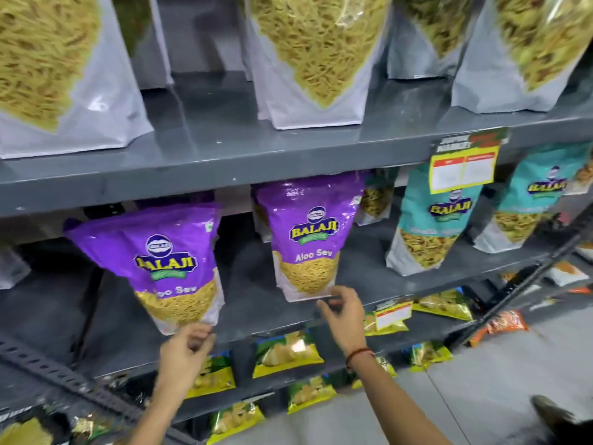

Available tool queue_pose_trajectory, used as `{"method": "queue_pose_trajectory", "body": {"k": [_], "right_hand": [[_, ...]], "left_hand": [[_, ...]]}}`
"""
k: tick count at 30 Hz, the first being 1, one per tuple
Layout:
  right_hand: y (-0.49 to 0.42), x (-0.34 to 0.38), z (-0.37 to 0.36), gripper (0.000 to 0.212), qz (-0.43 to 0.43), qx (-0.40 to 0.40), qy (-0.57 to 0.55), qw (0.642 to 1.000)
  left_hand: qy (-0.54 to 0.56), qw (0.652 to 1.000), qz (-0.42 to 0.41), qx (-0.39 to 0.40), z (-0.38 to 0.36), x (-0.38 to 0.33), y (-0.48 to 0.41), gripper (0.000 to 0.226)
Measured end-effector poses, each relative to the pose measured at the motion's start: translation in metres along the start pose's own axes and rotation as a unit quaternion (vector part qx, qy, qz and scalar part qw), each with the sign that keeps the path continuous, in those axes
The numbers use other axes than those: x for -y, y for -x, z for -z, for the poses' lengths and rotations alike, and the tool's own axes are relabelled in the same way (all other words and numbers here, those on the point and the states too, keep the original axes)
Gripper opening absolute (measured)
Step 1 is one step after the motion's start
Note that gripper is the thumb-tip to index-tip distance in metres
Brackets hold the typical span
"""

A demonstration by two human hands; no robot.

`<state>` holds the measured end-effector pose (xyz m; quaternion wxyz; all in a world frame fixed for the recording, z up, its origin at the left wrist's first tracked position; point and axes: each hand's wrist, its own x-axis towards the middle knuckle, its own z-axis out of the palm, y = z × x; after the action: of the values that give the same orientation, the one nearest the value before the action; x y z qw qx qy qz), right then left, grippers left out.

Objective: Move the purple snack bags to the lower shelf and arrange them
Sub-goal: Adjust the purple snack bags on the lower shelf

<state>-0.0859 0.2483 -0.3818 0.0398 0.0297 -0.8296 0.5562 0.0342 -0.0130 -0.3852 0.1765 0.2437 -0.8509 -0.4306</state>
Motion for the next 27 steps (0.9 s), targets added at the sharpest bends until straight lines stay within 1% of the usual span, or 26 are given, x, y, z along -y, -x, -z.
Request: {"method": "queue_pose_trajectory", "body": {"k": [1,2,3,4,5,6,7,9,12,15,18,22,27], "right_hand": [[-0.008,-0.004,0.011,0.03,-0.008,-0.014,-0.007,1.0],[-0.017,-0.007,0.019,0.042,-0.024,-0.009,-0.013,1.0],[-0.026,-0.01,0.025,0.058,-0.042,0.015,-0.015,0.999],[-0.035,-0.014,0.029,0.074,-0.055,0.046,-0.013,0.997],[-0.043,-0.018,0.031,0.086,-0.061,0.077,-0.008,0.995],[-0.049,-0.021,0.032,0.092,-0.059,0.105,-0.004,0.993],[-0.054,-0.024,0.031,0.094,-0.051,0.131,0.0,0.99],[-0.061,-0.025,0.028,0.092,-0.032,0.178,0.0,0.984],[-0.067,-0.025,0.022,0.088,0.014,0.231,0.007,0.973],[-0.072,-0.027,0.02,0.086,0.029,0.241,0.002,0.97],[-0.081,-0.034,0.023,0.084,0.027,0.246,0.001,0.969],[-0.084,-0.042,0.028,0.079,0.021,0.267,0.005,0.964],[-0.084,-0.041,0.031,0.079,0.006,0.281,0.011,0.96]], "left_hand": [[0.007,0.999,-0.016,0.039,-0.017,-0.012,0.002,0.02],[0.01,0.996,-0.03,0.079,-0.036,-0.023,0.002,0.023],[0.017,0.993,-0.037,0.113,-0.053,-0.033,0.0,0.03],[0.026,0.989,-0.035,0.138,-0.069,-0.042,-0.004,0.044],[0.032,0.987,-0.03,0.154,-0.083,-0.051,-0.009,0.059],[0.032,0.986,-0.027,0.163,-0.094,-0.058,-0.014,0.072],[0.027,0.985,-0.029,0.168,-0.103,-0.064,-0.019,0.081],[0.024,0.985,-0.035,0.169,-0.118,-0.07,-0.029,0.088],[0.054,0.989,-0.004,0.14,-0.129,-0.073,-0.036,0.079],[0.049,0.993,-0.003,0.103,-0.135,-0.075,-0.037,0.064],[0.042,0.996,-0.007,0.08,-0.14,-0.078,-0.032,0.06],[0.032,0.997,-0.01,0.074,-0.141,-0.08,-0.025,0.057],[0.005,0.997,-0.002,0.08,-0.136,-0.083,-0.023,0.054]]}}
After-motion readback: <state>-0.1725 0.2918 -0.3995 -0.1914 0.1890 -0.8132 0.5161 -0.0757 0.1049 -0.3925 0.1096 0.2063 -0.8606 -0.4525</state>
